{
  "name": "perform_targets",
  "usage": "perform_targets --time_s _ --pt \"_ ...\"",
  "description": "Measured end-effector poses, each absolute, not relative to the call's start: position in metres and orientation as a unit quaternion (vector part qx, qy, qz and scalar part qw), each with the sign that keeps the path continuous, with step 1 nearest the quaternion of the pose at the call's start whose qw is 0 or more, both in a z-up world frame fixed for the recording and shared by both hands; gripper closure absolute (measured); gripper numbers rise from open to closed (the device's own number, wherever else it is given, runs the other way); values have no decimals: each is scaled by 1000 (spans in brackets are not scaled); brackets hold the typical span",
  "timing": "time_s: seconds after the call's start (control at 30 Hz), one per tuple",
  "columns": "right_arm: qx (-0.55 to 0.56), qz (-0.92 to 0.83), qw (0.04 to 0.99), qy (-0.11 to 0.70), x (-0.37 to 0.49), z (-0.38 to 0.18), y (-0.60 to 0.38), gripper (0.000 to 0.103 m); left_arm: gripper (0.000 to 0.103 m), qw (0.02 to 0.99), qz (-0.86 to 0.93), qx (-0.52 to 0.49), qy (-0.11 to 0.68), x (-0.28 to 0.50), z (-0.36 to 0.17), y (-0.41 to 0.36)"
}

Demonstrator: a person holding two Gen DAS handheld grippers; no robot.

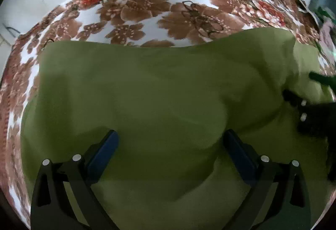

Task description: Fold large clothes

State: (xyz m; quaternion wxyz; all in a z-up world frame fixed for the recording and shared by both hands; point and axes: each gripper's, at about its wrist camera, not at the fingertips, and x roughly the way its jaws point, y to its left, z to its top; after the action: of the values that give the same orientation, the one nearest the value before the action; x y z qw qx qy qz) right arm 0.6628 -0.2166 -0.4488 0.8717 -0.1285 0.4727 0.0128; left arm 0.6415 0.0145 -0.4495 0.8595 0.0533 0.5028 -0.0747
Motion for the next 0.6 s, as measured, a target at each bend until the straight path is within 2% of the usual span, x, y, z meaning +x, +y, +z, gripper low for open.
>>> perform_targets --time_s 0.17,0.27,0.37,0.47,0.6 --pt "-124 -35 873 469 682 -459 -262 5 4 861 -82 86 494 639 -445 46" --pt "-135 -35 873 467 684 -461 -279 5 5 866 -7 113 488 632 -439 76" --pt "-121 -35 873 472 668 -446 -285 5 5 862 26 66 502 616 -425 108" --pt "-69 15 890 451 627 -407 -281 5 5 860 45 -33 507 563 -399 137" --pt "-34 72 888 454 568 -371 -259 5 5 850 59 -116 510 483 -384 142"
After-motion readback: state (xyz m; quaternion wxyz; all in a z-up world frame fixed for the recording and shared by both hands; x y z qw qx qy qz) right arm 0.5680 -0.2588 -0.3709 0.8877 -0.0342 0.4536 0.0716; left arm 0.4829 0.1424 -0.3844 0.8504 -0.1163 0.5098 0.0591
